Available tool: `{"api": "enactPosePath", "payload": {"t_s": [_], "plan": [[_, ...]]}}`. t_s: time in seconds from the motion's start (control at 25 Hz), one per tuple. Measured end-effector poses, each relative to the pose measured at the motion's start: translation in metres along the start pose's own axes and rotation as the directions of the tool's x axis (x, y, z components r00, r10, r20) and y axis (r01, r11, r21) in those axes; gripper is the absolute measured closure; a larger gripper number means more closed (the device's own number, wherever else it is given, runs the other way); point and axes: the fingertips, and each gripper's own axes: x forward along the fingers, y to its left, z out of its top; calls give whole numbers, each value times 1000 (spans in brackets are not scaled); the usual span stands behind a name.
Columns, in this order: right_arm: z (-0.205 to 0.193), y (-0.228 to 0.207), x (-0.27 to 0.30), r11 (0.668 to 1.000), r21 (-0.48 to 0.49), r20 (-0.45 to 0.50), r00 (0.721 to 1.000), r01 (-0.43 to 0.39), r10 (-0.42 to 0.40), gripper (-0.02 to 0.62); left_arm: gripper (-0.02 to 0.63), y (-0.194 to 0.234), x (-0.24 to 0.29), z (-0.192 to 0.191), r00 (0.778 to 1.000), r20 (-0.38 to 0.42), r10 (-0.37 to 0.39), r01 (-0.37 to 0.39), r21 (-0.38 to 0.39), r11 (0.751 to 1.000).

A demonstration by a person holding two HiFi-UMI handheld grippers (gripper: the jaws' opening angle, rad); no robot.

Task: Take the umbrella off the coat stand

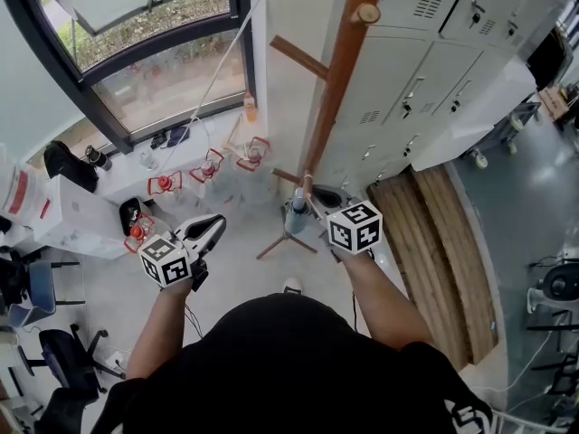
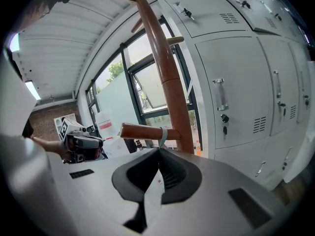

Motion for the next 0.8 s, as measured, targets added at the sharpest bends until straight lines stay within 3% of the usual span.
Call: {"api": "enactPosePath", "payload": {"t_s": [0.8], "plan": [[3,50,-40,999,8,53,997,47,-48,580,569,-27,-54,-12,999,21,-32,32,13,999]]}}
